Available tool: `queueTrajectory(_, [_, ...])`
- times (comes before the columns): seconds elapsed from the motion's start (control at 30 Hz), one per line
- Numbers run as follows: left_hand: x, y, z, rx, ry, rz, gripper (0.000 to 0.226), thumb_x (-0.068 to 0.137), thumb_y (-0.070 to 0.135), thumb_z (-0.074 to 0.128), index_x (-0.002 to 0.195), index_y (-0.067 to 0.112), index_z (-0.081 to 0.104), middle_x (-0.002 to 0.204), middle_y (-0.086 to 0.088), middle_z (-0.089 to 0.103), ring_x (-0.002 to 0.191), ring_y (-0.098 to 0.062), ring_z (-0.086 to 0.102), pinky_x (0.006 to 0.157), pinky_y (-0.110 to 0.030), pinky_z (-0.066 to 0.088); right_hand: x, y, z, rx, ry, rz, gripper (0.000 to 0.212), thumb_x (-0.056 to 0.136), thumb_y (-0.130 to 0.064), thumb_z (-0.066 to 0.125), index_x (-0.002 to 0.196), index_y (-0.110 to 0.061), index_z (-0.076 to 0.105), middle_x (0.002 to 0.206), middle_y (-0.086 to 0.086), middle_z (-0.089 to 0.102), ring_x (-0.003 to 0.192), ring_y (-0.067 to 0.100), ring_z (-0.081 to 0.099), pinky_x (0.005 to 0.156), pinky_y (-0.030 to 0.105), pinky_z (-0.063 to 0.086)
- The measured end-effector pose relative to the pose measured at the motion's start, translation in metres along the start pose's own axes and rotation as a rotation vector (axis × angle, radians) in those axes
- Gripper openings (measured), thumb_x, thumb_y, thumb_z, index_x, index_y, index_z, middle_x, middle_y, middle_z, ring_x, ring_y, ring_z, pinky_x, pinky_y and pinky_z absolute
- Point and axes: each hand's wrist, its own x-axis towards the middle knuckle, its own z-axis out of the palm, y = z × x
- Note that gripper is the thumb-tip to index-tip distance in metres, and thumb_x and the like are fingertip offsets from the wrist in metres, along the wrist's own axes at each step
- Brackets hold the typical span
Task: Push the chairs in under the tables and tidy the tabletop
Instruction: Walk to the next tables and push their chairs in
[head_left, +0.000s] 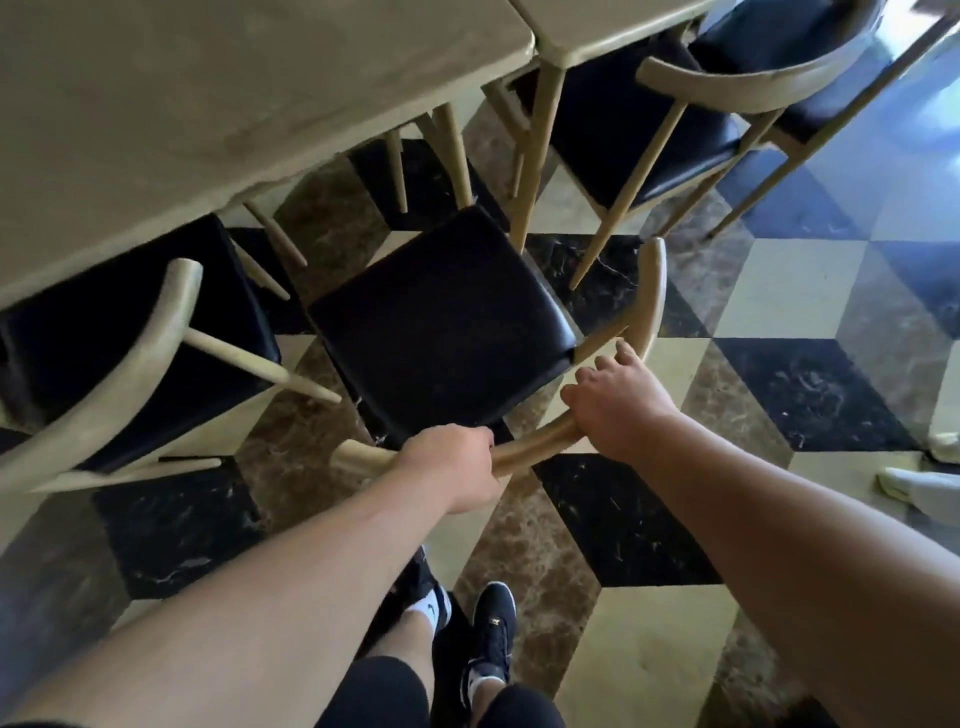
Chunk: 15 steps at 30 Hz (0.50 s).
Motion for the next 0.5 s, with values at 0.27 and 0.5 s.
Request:
queueTrajectory(0.27, [0.032,-0.07,-0.046,0.071,0.065,0.05,0.01,0.085,0.034,0.061,0.091,0.033,0.054,0.078,0.01,0.056,0.078,-0.021,0.06,0.068,-0.037,0.049,0.069,-0.001,-0.05,-0.002,-0.016,-0.06,0.041,0.102,-0.039,0.062,0.141,-0.029,0.06,0.149,0.002,0.058,0.143,0.031,0.049,0.124,0.065,0.026])
queueTrajectory(0.5, [0.043,-0.096,-0.075,0.09,0.063,-0.062,0.017,0.087,0.035,0.062,0.103,0.032,0.06,0.089,0.007,0.065,0.083,-0.025,0.062,0.066,-0.037,0.045,0.115,0.003,-0.081,-0.003,0.0,-0.201,0.028,0.099,-0.03,0.064,0.126,-0.027,0.068,0.134,-0.001,0.067,0.131,0.026,0.058,0.118,0.056,0.035])
